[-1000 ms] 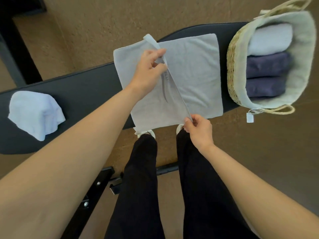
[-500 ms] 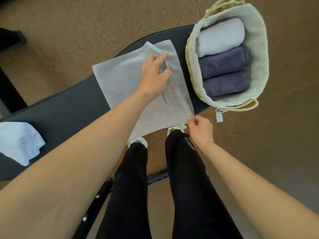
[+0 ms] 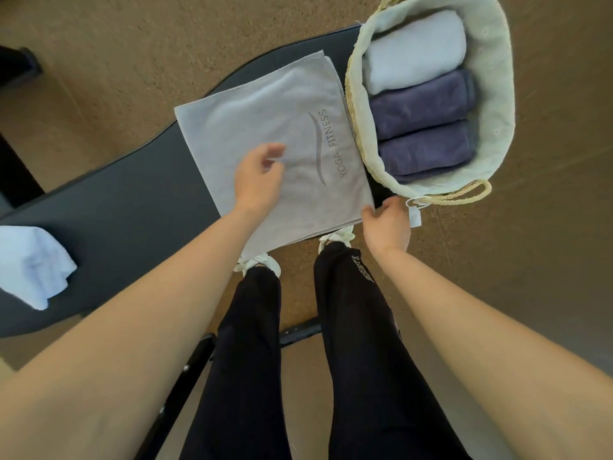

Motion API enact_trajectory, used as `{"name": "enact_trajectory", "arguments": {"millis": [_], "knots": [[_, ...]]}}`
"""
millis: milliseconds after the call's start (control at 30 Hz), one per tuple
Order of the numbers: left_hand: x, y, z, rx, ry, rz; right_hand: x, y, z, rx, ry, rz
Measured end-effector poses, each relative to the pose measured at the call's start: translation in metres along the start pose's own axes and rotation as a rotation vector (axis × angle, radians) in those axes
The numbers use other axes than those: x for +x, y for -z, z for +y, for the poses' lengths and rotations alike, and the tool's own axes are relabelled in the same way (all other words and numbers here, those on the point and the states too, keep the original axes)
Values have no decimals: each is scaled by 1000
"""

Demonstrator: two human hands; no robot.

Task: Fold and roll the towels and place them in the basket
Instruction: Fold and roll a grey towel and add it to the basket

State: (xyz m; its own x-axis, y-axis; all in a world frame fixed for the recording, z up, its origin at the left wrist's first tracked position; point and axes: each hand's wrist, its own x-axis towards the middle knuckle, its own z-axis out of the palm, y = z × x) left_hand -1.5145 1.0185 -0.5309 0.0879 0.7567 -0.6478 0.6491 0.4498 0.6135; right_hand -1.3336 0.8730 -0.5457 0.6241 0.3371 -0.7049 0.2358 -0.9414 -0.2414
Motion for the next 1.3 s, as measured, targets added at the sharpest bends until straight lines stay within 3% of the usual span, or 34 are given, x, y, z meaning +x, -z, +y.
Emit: {"name": "enact_trajectory", "arguments": {"millis": [100,167,233,467,567,867,1067,1300], "knots": [[-28,19,-47,77,209,321,2,-5,-2,21,6,22],[-50,25,-78,106,386,434,4,-8,-2,31,8,36],[-69,24,-103,57,547,404,6,-12,-3,46,10,40],[-74,9,-135,-470,927,349,-2,-23,-7,-5,7,13],[-74,16,-137,-539,943,293,-16,-28,-5,-9,1,-29],[-95,78,-166,-252,779,156,-62,-38,11,164,-176,-173],[-111,118,-153,-370,696,156,-104,-31,7,379,-281,-212],[-73,153,-100,-572,511,130,-91,-2,-43,700,-165,-217]]}}
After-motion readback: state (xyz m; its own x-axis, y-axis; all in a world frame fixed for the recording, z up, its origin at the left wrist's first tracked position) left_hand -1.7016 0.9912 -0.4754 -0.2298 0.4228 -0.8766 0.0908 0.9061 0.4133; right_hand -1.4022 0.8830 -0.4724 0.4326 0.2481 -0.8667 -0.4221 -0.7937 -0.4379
